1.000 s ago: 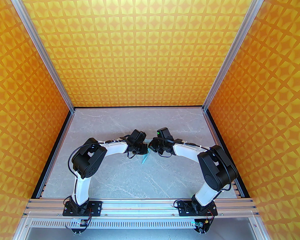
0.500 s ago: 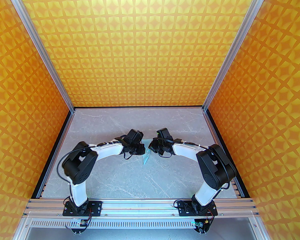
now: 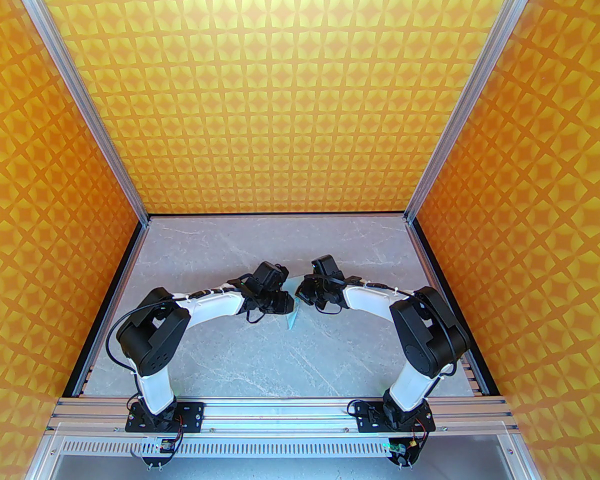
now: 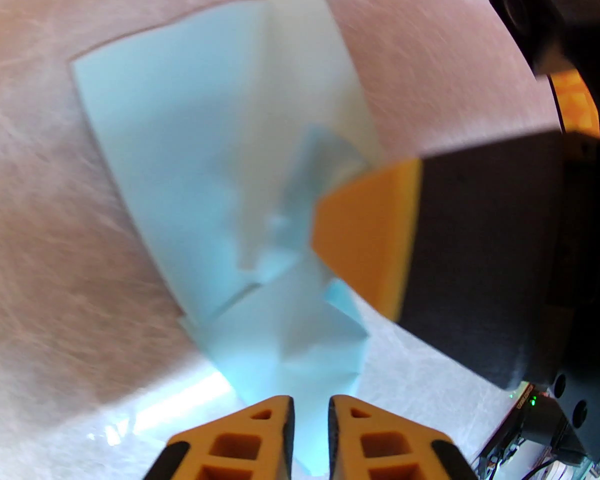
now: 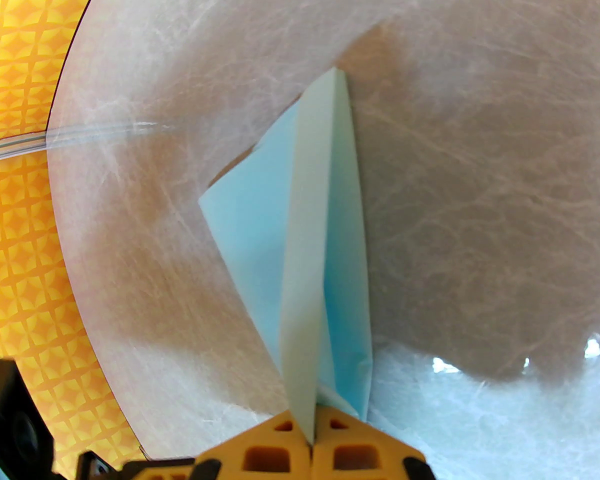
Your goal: Fold a paper plane with a square sheet of paper (fold left side to right side)
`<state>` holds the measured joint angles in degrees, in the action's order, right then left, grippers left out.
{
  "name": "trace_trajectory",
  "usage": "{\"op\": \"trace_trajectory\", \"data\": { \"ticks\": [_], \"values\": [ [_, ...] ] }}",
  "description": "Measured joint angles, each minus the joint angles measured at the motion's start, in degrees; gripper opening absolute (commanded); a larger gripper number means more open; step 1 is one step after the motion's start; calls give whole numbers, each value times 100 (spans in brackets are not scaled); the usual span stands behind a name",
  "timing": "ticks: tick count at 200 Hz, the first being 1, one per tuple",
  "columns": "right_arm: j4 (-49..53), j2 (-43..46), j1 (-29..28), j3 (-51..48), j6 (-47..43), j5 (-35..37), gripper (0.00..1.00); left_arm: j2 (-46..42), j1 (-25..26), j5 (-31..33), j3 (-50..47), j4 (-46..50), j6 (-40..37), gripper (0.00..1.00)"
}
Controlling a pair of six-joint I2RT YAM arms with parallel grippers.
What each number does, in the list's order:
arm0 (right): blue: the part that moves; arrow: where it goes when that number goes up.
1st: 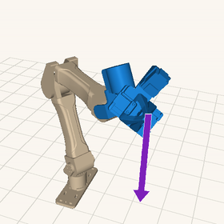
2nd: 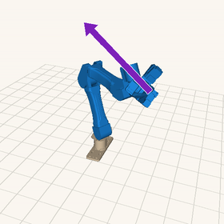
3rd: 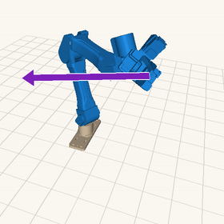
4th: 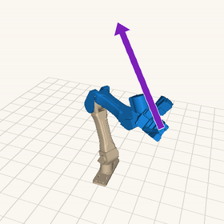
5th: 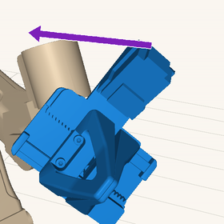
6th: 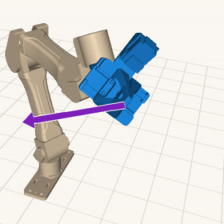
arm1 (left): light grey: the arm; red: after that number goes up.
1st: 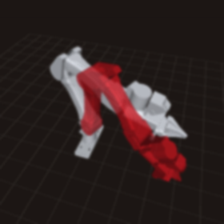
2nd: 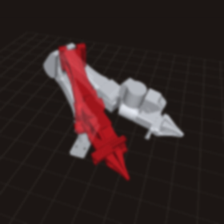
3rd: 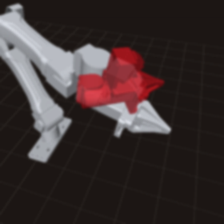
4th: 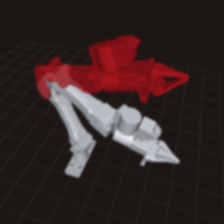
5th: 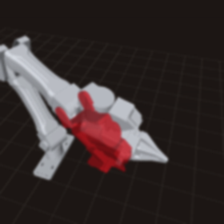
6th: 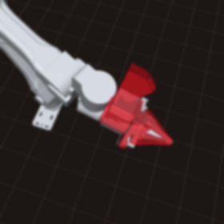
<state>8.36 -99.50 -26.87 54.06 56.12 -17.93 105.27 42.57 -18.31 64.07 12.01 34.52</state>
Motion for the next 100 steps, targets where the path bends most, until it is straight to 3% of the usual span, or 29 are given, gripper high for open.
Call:
{"op": "trace_trajectory", "data": {
  "ticks": [11, 100],
  "values": [
    [2, 0, -7, 0, 0, 0, 0, 4, 26, -26, 0, -28, -2, 31],
    [2, 0, -24, 11, -2, 0, 0, 391, 221, -55, -11, -129, 0, 32]
  ]
}}
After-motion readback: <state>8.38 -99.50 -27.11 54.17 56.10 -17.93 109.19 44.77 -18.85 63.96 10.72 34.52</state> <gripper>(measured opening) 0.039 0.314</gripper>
